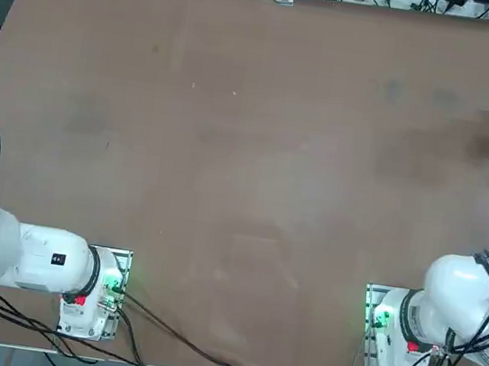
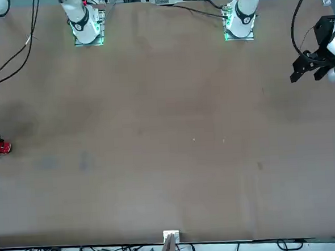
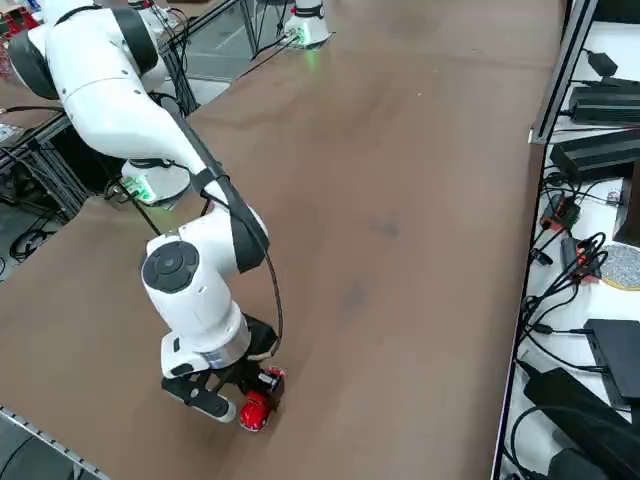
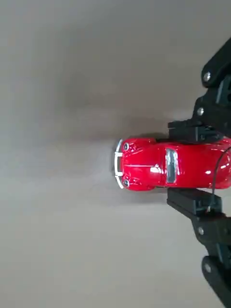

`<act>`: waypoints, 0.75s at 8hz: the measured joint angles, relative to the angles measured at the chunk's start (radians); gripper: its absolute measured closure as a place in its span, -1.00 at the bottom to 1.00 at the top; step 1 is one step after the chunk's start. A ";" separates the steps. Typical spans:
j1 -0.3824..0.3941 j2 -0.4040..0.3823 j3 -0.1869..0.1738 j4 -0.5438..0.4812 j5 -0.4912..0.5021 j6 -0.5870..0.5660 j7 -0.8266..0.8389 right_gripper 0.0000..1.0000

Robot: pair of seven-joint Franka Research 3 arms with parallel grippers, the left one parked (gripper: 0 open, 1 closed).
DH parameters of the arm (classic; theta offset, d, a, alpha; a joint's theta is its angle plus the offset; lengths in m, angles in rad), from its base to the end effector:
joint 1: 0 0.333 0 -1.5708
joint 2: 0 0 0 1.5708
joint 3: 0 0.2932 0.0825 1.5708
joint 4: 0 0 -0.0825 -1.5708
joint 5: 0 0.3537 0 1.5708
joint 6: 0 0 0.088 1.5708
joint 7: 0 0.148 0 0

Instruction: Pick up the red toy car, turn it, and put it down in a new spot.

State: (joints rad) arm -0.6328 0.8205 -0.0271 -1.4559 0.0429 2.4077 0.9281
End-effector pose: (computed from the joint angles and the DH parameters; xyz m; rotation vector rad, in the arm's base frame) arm 0.5558 -0.4258 0.1710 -2.1550 2.2368 -0.2006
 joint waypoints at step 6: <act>-0.001 -0.001 0.000 -0.014 -0.005 0.007 -0.079 -0.02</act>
State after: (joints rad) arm -0.6339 0.8198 -0.0274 -1.4696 0.0384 2.4151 0.8490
